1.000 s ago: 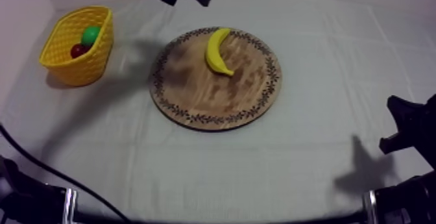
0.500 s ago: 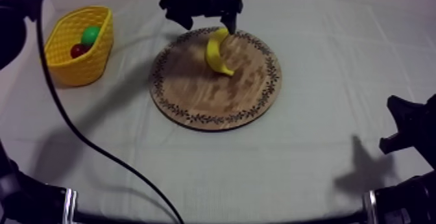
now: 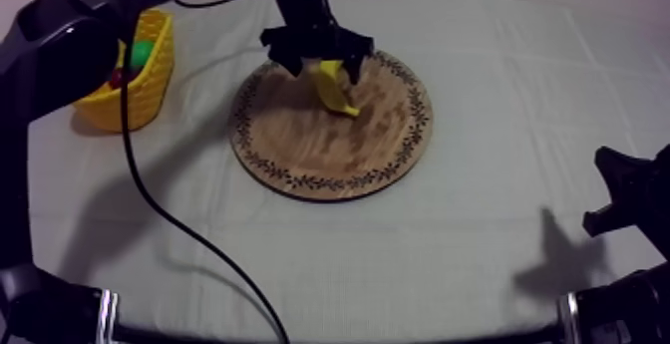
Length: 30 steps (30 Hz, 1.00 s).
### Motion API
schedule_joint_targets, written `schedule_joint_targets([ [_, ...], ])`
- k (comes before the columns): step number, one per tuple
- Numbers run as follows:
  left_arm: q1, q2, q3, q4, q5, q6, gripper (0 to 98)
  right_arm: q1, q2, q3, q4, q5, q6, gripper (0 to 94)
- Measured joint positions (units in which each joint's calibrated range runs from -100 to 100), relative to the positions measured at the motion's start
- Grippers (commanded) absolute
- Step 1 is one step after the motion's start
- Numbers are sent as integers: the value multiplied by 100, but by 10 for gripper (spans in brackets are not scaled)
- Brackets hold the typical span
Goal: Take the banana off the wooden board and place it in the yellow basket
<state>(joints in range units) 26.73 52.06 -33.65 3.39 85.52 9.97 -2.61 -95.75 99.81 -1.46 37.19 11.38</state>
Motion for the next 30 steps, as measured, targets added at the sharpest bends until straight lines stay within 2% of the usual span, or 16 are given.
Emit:
schedule_joint_targets([
  [6,-2,406,-419,12,185,-4,784,0,0,0,0,0,-1,3],
  [11,-21,681,-598,-17,310,16,684,0,0,0,0,0,-1,3],
  [13,-21,752,-674,-63,374,16,594,0,0,0,0,0,-1,3],
  [16,-24,823,-798,-119,458,40,383,0,0,0,0,4,-1,3],
  [18,-24,859,-899,-164,533,83,301,0,0,0,0,-4,-1,3],
  [25,-3,674,-1329,-339,1026,180,240,0,0,0,0,-4,-1,3],
  [30,14,149,-1476,-608,1380,203,229,0,0,0,0,-4,-1,3],
])
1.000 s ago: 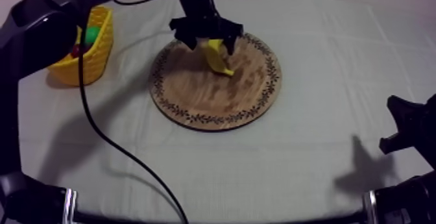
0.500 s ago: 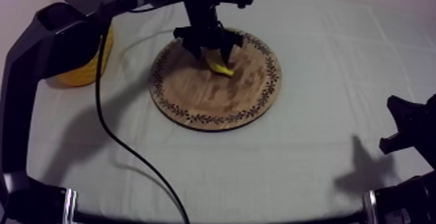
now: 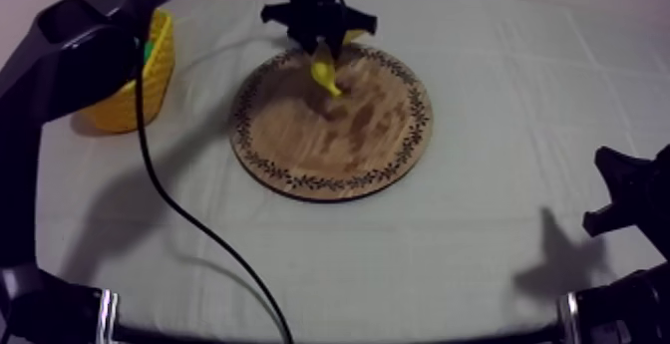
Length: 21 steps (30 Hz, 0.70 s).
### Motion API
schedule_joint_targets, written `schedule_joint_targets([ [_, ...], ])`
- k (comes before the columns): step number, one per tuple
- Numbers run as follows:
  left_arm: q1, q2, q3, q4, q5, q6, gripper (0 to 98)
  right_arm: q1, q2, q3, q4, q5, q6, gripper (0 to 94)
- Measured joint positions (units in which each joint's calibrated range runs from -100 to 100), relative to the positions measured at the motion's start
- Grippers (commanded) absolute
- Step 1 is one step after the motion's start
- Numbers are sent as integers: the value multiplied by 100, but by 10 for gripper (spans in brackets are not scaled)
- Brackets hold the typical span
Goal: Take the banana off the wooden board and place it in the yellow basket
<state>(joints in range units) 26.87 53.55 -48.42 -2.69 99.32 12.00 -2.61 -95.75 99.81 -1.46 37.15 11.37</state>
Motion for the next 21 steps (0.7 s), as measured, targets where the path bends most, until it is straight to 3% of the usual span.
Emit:
schedule_joint_targets([
  [12,-311,-2257,461,-298,56,-194,249,0,0,0,0,0,0,3],
  [21,-953,-3961,1729,-399,-78,-404,262,0,0,0,0,0,0,3],
])
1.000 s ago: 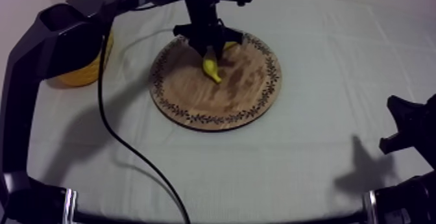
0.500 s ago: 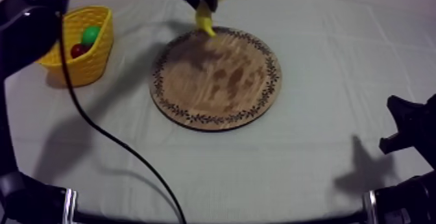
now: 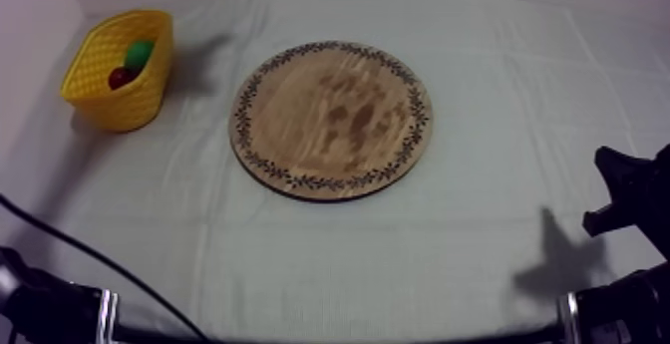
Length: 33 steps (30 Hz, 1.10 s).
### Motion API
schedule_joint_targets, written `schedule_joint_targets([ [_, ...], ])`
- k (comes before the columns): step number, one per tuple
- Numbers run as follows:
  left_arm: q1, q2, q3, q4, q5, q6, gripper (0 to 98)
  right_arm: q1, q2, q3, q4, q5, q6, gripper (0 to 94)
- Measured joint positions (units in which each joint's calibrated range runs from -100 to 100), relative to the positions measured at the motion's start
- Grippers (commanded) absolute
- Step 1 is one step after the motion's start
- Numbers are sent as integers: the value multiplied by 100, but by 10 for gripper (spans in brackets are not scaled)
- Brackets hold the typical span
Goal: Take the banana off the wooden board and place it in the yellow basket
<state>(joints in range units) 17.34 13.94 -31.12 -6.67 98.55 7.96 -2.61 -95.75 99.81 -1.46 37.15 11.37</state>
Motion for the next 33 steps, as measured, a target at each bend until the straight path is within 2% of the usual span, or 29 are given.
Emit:
schedule_joint_targets([
  [7,-576,-826,1471,16,-411,-185,284,0,0,0,0,0,0,3],
  [17,-1357,-1158,3665,282,-1288,-490,343,0,0,0,0,0,0,3],
  [20,-1558,-1138,4121,353,-1484,-567,429,0,0,0,0,0,0,3],
  [27,-1862,-980,4391,500,-1688,-736,730,0,0,0,0,0,0,3],
  [30,-1862,-994,4384,588,-1708,-749,767,0,0,0,0,0,0,3],
  [33,-1858,-1157,4405,667,-1716,-755,736,0,0,0,0,0,0,3],
])
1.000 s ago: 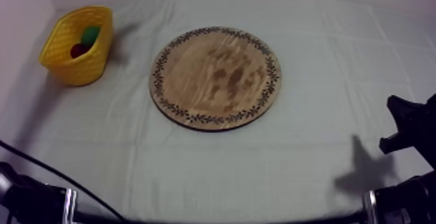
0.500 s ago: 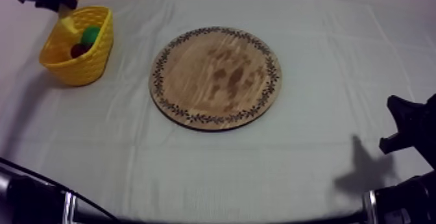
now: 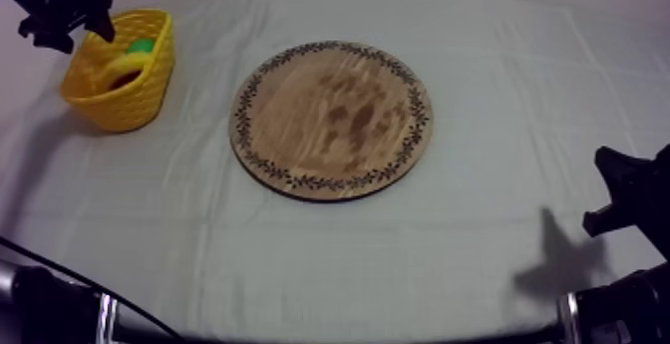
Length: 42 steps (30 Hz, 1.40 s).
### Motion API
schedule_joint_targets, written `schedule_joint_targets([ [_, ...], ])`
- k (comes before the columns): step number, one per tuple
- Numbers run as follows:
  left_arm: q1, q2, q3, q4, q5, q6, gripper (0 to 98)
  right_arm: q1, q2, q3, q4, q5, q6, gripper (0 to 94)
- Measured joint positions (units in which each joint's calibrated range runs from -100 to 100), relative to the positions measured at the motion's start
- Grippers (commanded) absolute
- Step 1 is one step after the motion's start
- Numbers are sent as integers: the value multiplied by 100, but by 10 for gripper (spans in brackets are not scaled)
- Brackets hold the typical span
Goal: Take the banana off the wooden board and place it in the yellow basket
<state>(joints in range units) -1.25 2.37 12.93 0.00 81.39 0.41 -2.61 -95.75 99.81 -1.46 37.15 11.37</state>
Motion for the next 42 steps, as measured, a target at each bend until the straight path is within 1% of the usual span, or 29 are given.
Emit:
schedule_joint_targets([
  [1,8,-90,6,0,0,-10,706,0,0,0,0,0,0,3],
  [2,12,-175,20,51,-27,-21,667,0,0,0,0,0,0,3],
  [6,73,-737,207,117,-217,-41,461,0,0,0,0,0,0,3],
  [11,110,-1756,754,164,-740,-135,211,0,0,0,0,0,0,3],
  [14,178,-2427,1292,157,-1250,-212,117,0,0,0,0,0,0,3],
  [17,208,-3142,1958,157,-1741,-242,54,0,0,0,0,0,0,3],
  [22,213,-4332,3069,171,-2508,-235,10,0,0,0,0,0,0,3],
  [28,216,-5696,4490,188,-3097,-147,1,0,0,0,0,0,0,3],
  [32,251,-6623,5453,298,-3535,-181,0,0,0,0,0,0,0,3],
  [37,277,-7505,6589,385,-3734,-169,0,0,0,0,0,9,0,3],
  [42,322,-8215,7449,390,-3755,-101,0,0,0,0,0,1,0,3],
])
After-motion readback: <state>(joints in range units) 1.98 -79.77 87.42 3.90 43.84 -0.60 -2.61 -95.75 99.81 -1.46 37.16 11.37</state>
